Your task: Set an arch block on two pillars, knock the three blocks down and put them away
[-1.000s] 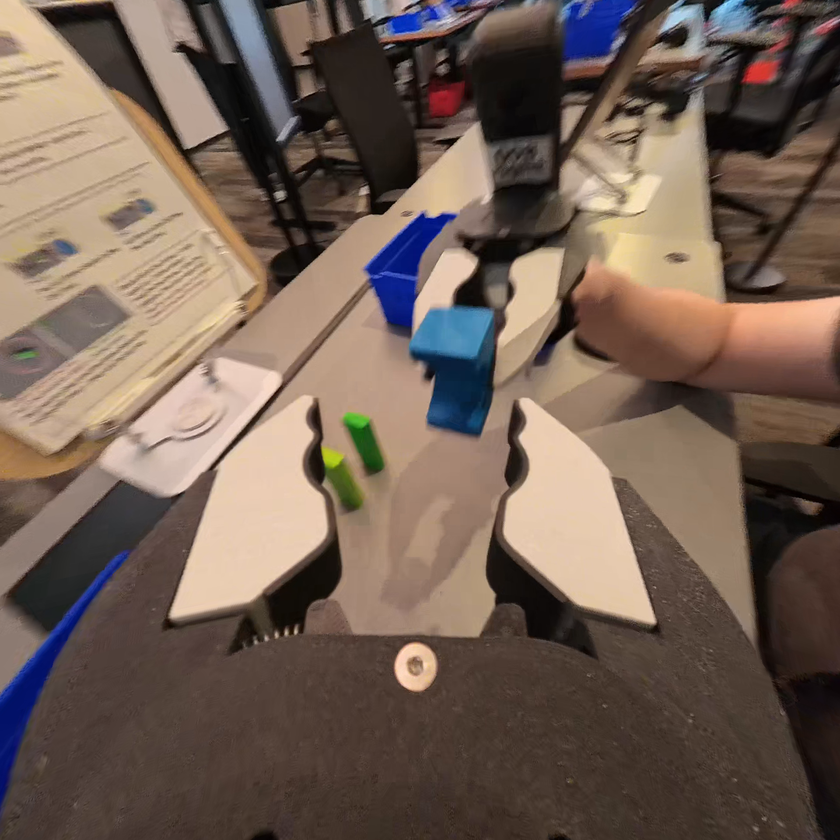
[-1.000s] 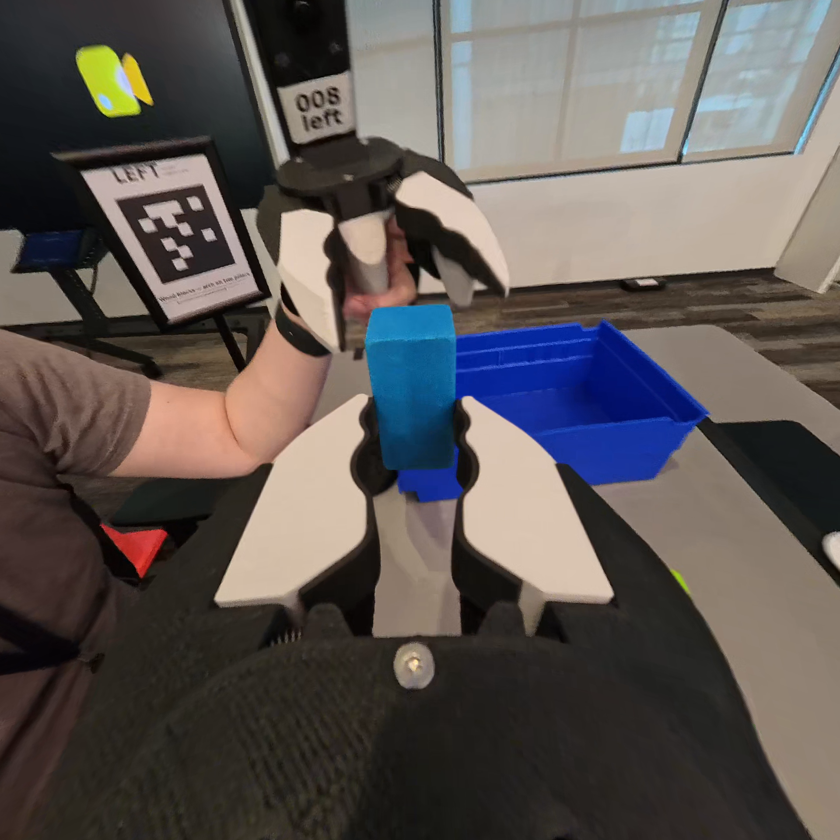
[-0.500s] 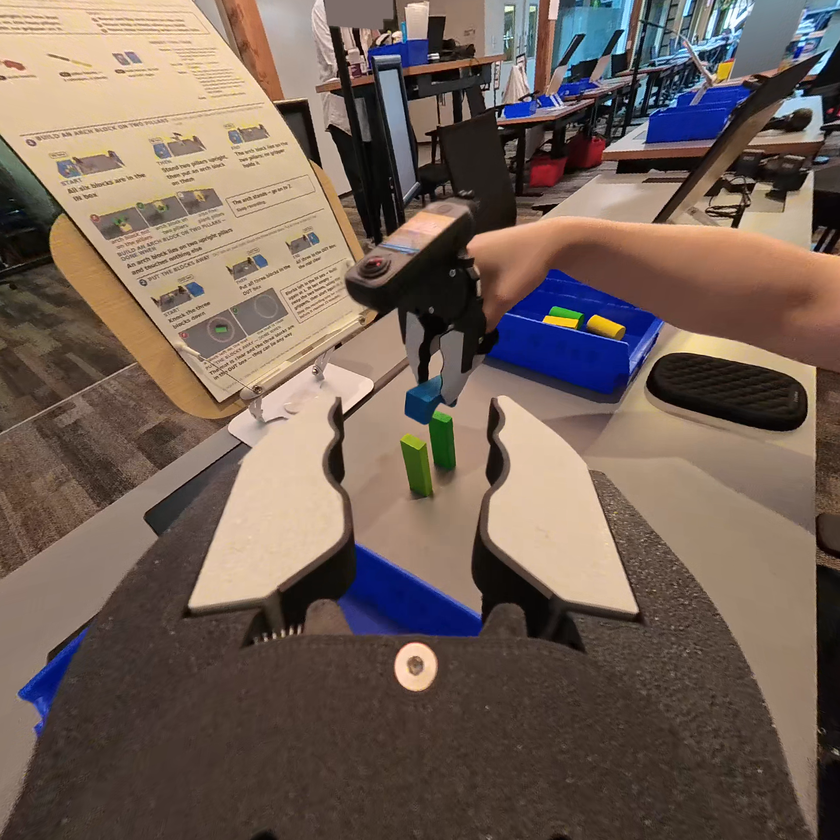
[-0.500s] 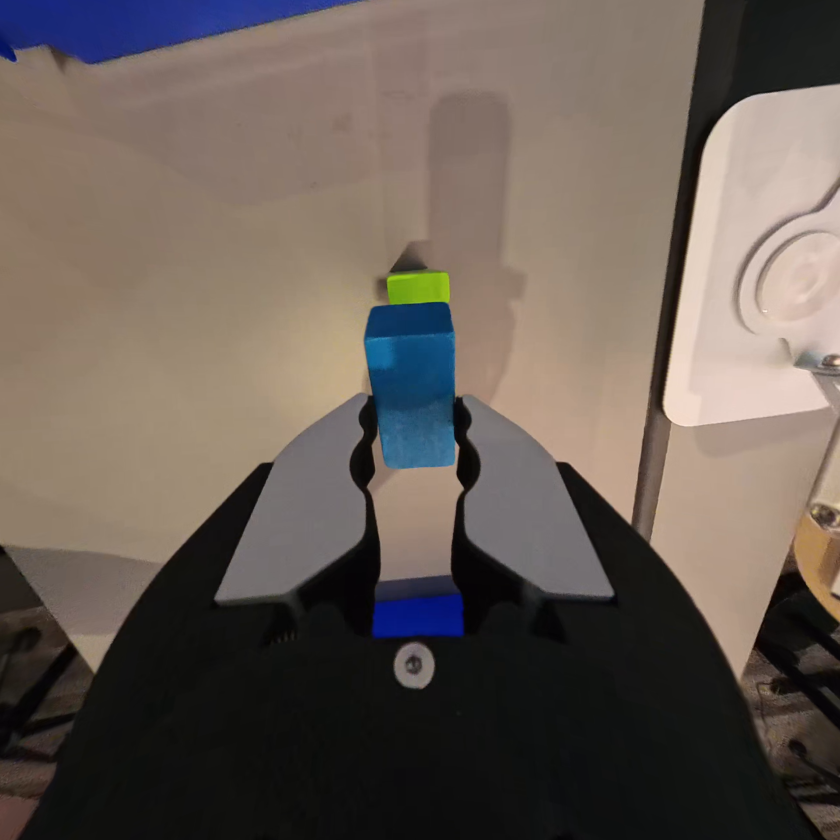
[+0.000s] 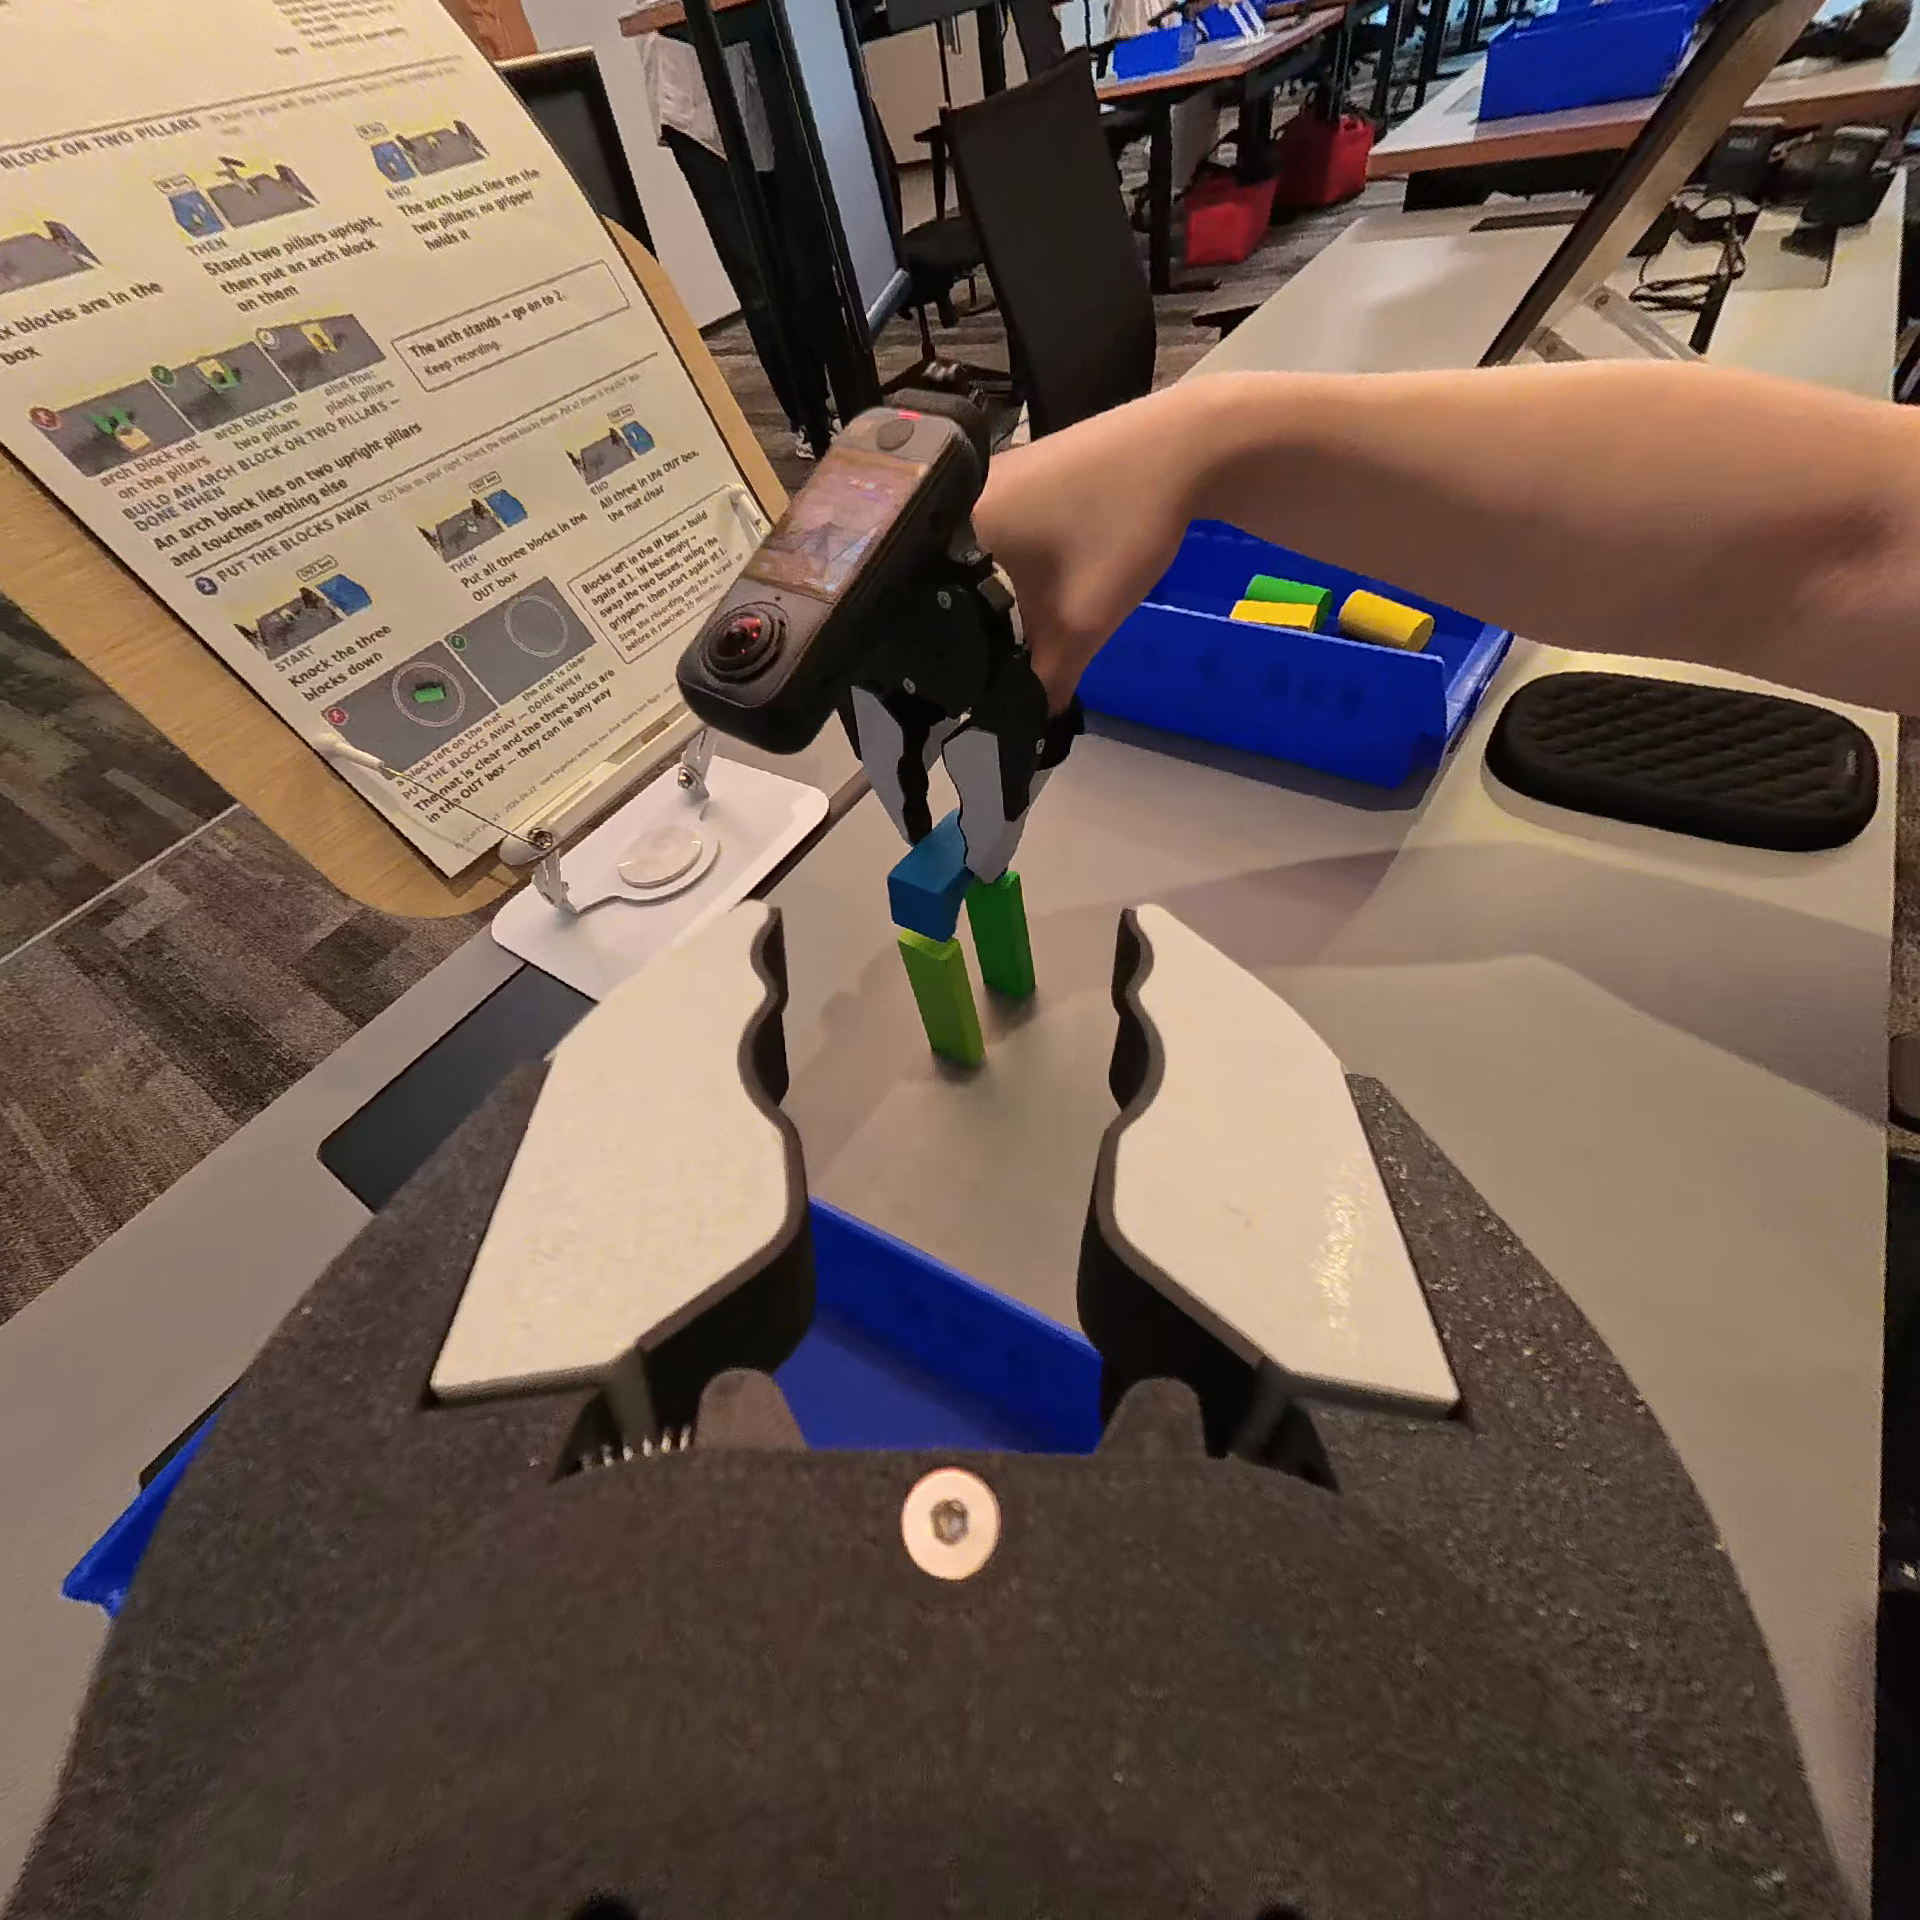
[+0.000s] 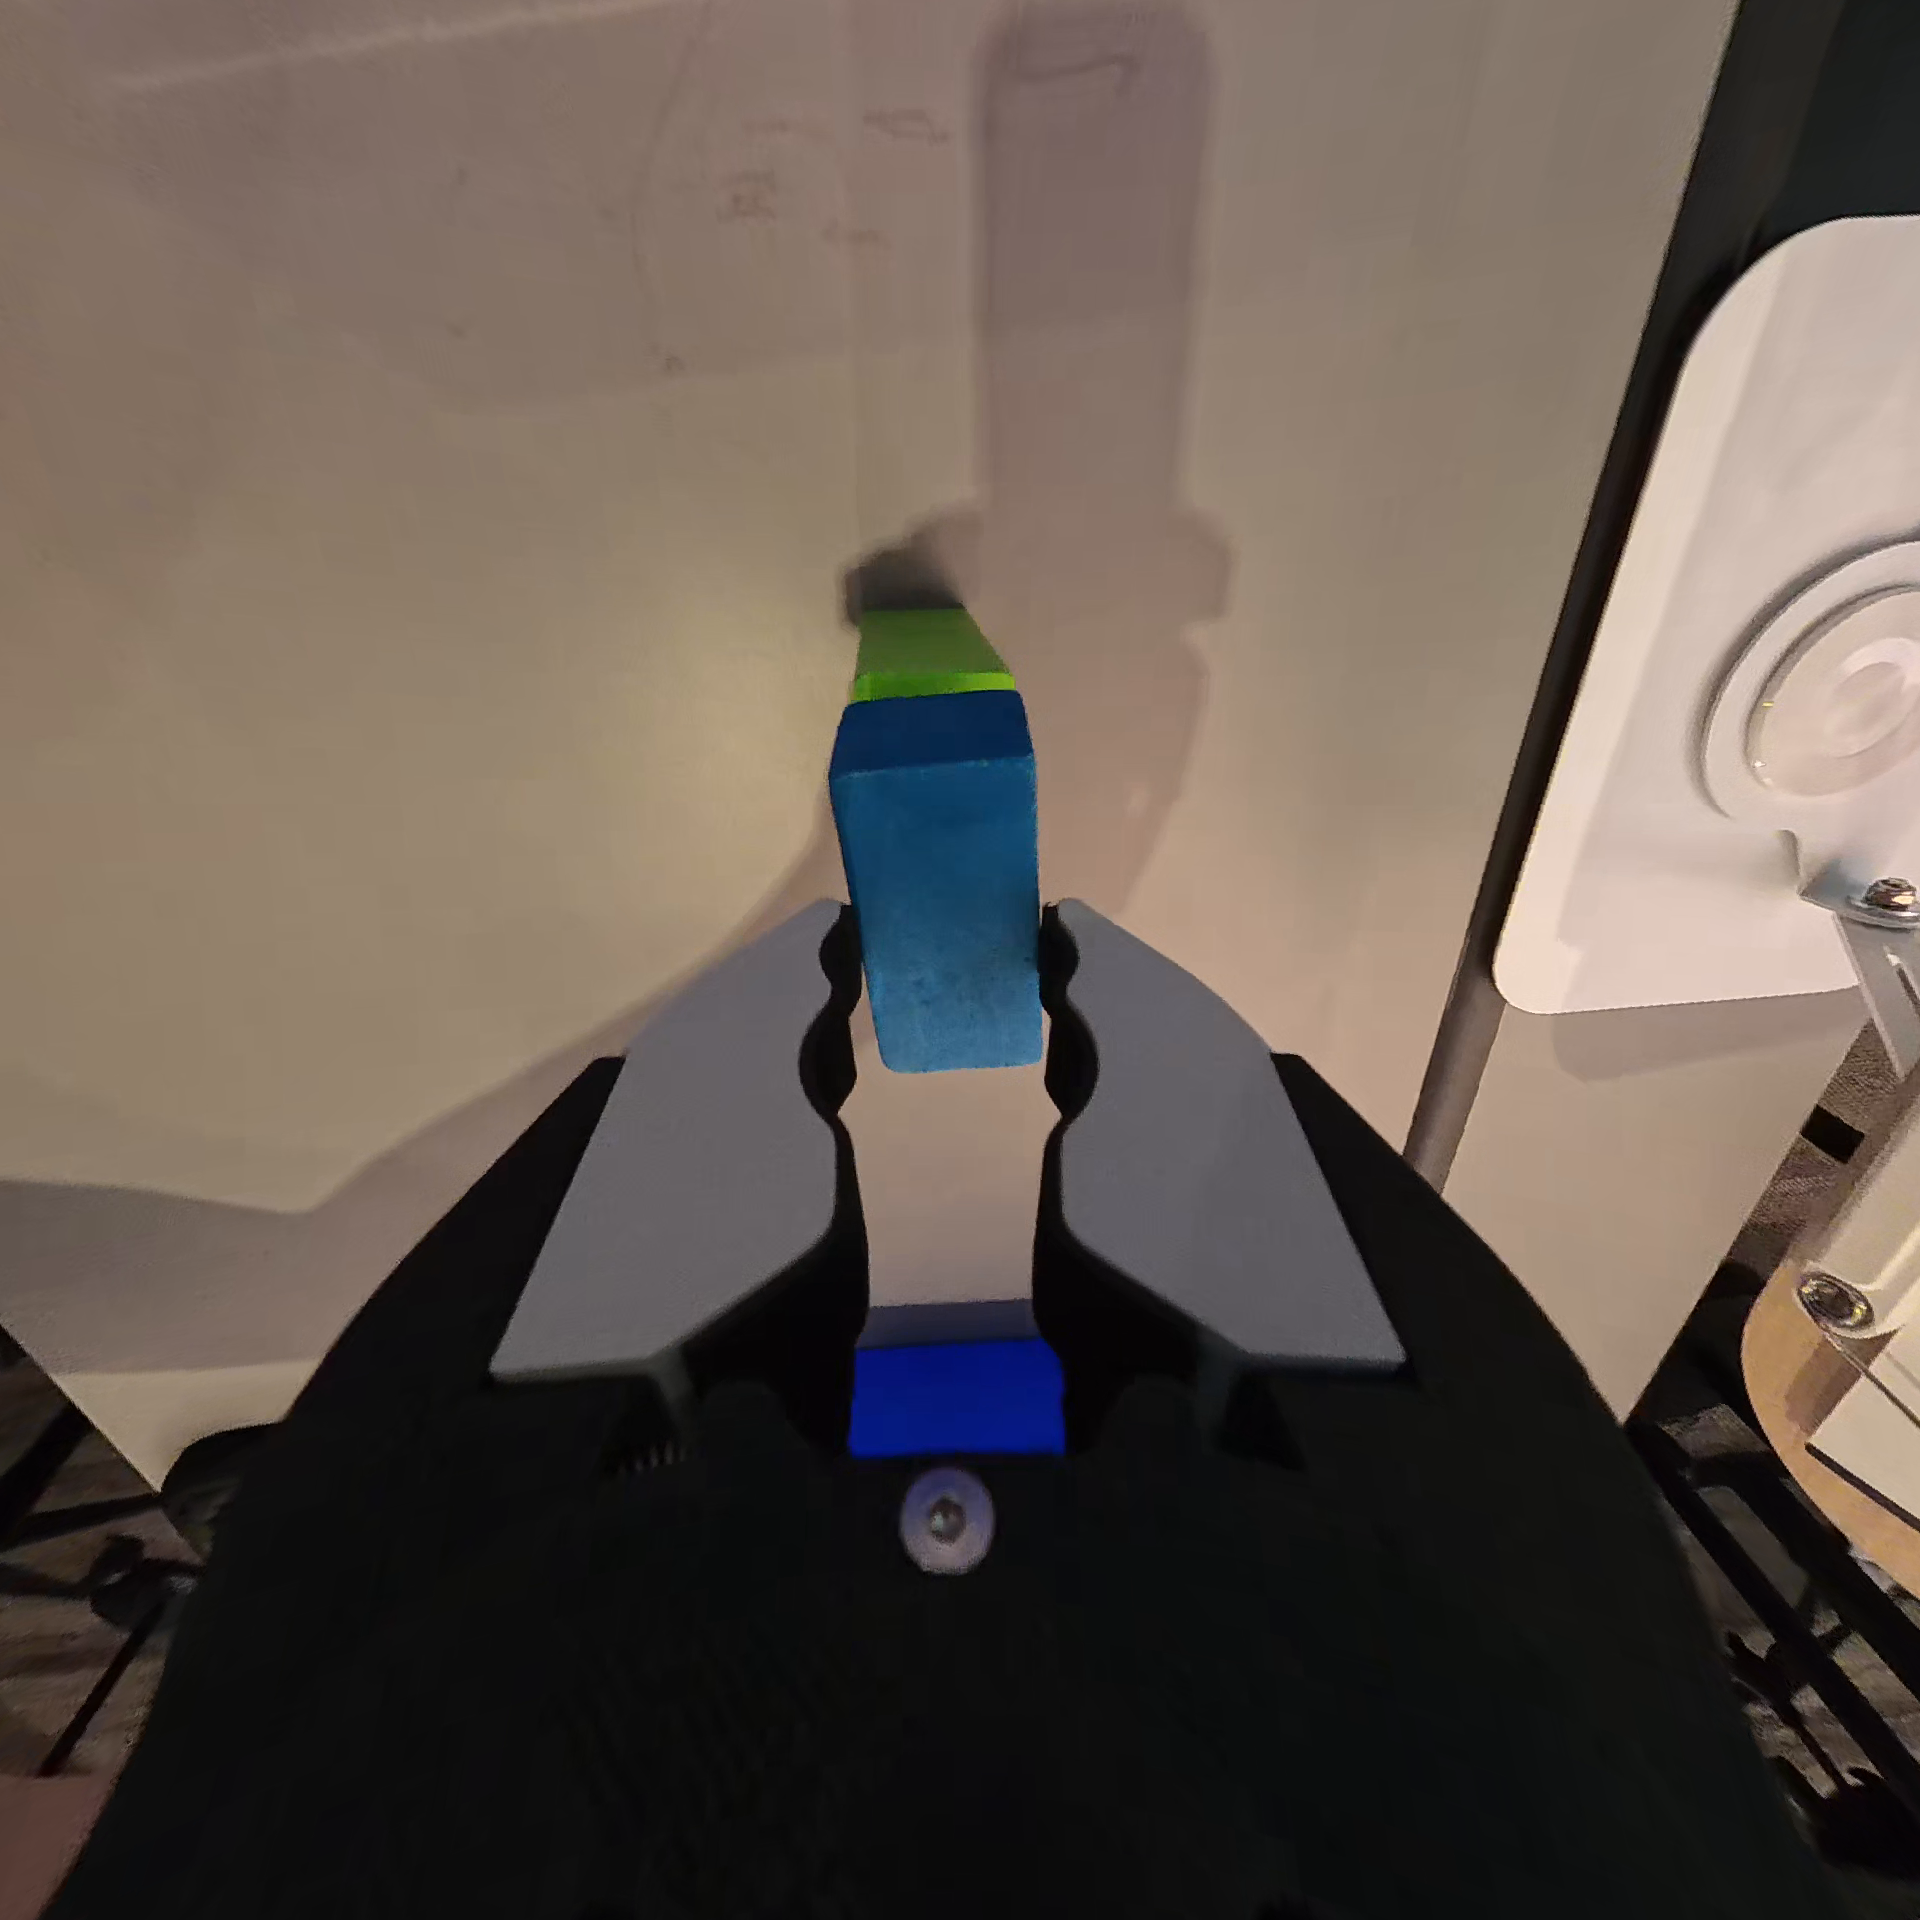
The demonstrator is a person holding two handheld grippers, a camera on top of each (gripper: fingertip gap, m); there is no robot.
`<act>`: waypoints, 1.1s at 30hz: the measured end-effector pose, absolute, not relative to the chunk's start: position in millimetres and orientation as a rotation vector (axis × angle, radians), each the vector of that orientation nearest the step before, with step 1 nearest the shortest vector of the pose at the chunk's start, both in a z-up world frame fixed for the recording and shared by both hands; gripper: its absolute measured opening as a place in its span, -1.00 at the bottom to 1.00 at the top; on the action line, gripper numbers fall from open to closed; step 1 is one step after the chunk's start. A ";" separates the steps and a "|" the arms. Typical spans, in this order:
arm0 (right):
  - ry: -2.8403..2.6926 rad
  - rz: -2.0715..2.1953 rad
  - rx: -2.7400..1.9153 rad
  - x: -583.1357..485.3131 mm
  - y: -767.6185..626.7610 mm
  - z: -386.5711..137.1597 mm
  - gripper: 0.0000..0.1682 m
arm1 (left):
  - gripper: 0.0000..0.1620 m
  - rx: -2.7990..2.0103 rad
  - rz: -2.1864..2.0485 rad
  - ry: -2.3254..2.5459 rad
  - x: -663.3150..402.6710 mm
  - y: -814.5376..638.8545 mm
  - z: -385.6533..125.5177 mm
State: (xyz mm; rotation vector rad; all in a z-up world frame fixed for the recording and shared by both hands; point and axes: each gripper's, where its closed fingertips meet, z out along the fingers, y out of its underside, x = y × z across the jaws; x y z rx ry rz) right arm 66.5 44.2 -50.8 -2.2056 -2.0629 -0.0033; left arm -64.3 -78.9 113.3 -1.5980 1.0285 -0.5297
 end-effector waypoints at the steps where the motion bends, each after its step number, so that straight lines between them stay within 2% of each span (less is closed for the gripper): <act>1: -2.070 -0.014 -2.200 66.5 44.0 -51.4 -0.59 | -0.26 -1.599 -0.528 1.033 -63.9 -78.7 112.5; 12: -2.069 -0.049 -2.187 63.3 45.2 -54.5 -0.58 | -0.24 -1.615 -0.525 1.040 -62.6 -75.4 108.3; 17: -1.985 0.039 -2.153 61.9 40.0 -30.9 -0.47 | -0.21 -1.623 -0.528 1.035 -64.4 -74.5 107.5; 26: -1.470 0.576 -1.752 87.1 26.8 68.3 -0.44 | -0.22 -1.610 -0.550 0.985 -66.9 -70.9 115.1; 31: -1.181 0.982 -1.691 98.2 42.7 69.7 -0.37 | -0.24 -1.598 -0.557 0.981 -61.3 -71.6 117.7; 33: -1.072 1.165 -1.745 96.1 50.5 57.8 -0.53 | -0.24 -1.601 -0.549 0.989 -60.0 -71.8 116.2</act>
